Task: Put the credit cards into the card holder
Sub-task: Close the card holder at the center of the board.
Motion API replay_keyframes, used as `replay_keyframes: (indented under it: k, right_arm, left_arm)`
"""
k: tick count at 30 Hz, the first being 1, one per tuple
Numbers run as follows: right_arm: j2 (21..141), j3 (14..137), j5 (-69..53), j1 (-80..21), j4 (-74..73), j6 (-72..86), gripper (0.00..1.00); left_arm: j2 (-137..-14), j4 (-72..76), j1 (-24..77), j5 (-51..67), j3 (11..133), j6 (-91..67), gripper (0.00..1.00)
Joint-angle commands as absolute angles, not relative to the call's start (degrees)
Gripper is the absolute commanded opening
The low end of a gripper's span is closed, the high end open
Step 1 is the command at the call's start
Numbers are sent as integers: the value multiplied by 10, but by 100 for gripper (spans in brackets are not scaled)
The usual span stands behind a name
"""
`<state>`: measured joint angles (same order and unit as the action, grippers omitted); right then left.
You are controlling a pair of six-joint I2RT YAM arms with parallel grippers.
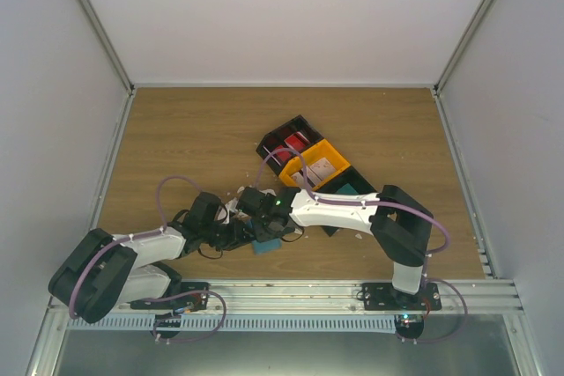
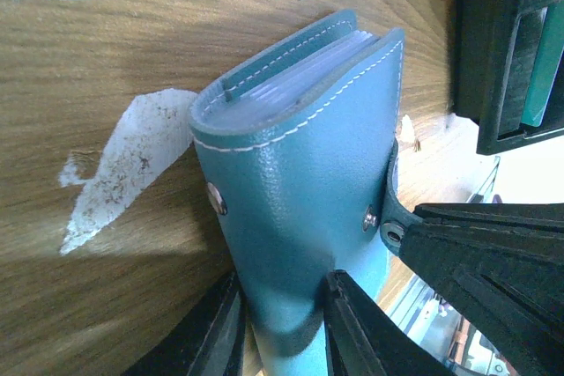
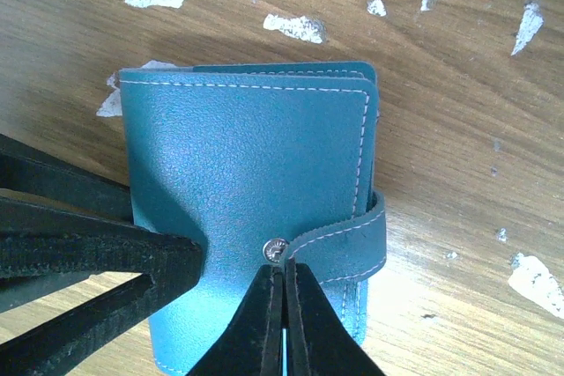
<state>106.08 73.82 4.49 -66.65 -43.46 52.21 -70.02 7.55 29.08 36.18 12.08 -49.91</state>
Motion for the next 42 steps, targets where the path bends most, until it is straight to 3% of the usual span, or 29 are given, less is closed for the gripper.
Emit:
replay_keyframes:
  k: [1,17,28,42]
  right_arm:
    - [1054,733,57,-672,-436,532,1]
    - [1106,768,51,-672,-452,494,1]
    - [1134,783,36,-673,-447,488,1]
    - [1132,800,20,-672,-437,532,11]
  left_arm:
    - [-700,73,288,342,105,-487,28]
    - [-706,80,288,344,105,-487,27]
    - [-705,92,288,348,102,-497,19]
    - [-701,108,287,356,97,-511,18]
